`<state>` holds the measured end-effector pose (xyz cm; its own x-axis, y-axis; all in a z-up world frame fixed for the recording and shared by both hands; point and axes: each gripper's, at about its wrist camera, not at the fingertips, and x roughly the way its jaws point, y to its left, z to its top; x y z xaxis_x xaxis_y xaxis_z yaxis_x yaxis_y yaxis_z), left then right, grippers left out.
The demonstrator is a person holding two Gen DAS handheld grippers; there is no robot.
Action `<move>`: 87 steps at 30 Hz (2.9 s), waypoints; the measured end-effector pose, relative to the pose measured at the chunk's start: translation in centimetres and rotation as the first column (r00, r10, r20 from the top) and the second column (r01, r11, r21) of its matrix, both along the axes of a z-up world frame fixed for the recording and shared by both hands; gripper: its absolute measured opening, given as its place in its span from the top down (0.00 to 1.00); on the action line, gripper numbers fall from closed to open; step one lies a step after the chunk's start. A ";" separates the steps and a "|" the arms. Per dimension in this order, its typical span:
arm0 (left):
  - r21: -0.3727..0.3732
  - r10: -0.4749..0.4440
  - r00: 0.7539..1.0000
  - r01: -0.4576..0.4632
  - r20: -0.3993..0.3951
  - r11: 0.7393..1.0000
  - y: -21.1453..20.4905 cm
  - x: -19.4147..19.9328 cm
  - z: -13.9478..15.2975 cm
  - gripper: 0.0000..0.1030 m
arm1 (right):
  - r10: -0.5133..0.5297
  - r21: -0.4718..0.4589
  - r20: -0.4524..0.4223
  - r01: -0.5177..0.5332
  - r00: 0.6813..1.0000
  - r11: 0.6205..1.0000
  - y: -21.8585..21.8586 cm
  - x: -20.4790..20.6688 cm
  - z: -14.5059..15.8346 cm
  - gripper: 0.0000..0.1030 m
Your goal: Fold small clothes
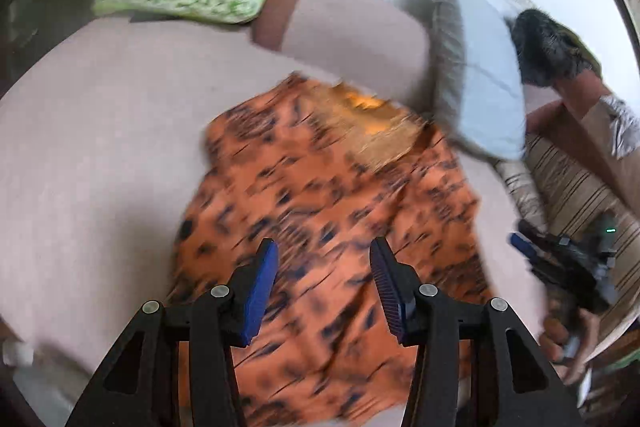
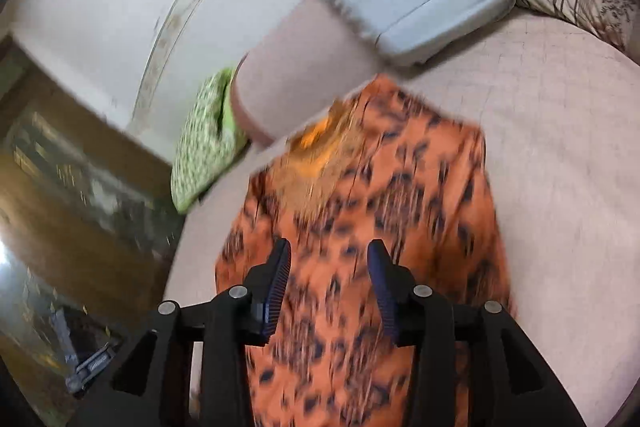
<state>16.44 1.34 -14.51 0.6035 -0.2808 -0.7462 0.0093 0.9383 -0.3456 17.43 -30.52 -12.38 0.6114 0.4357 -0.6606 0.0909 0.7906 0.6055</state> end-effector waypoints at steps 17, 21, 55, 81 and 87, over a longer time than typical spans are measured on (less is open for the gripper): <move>0.012 0.194 0.965 -0.195 -0.179 0.981 6.9 -4.5 -5.2 0.48 | -0.179 -0.299 -0.317 0.081 0.931 0.951 -4.0 -9.6 -3.5 0.37; -0.106 0.140 0.937 -0.182 -0.319 0.978 7.6 -3.6 -8.0 0.49 | -0.198 -0.286 -0.387 0.086 0.901 0.954 -4.4 -9.9 -4.9 0.53; 0.060 0.150 0.972 -0.142 -0.180 0.988 6.0 -8.7 -2.3 0.66 | -0.180 -0.333 -0.221 0.099 0.959 0.938 -3.9 -12.6 0.3 0.53; 0.128 0.093 0.996 -0.091 -0.004 0.988 3.3 -7.3 -3.0 0.52 | -0.133 -0.211 -0.108 0.108 0.985 0.972 -0.6 -8.8 -3.3 0.36; 0.129 0.051 0.999 -0.053 0.019 0.990 3.0 -8.0 -2.6 0.52 | -0.068 -0.252 -0.053 0.053 0.996 0.966 1.2 -9.0 -2.0 0.36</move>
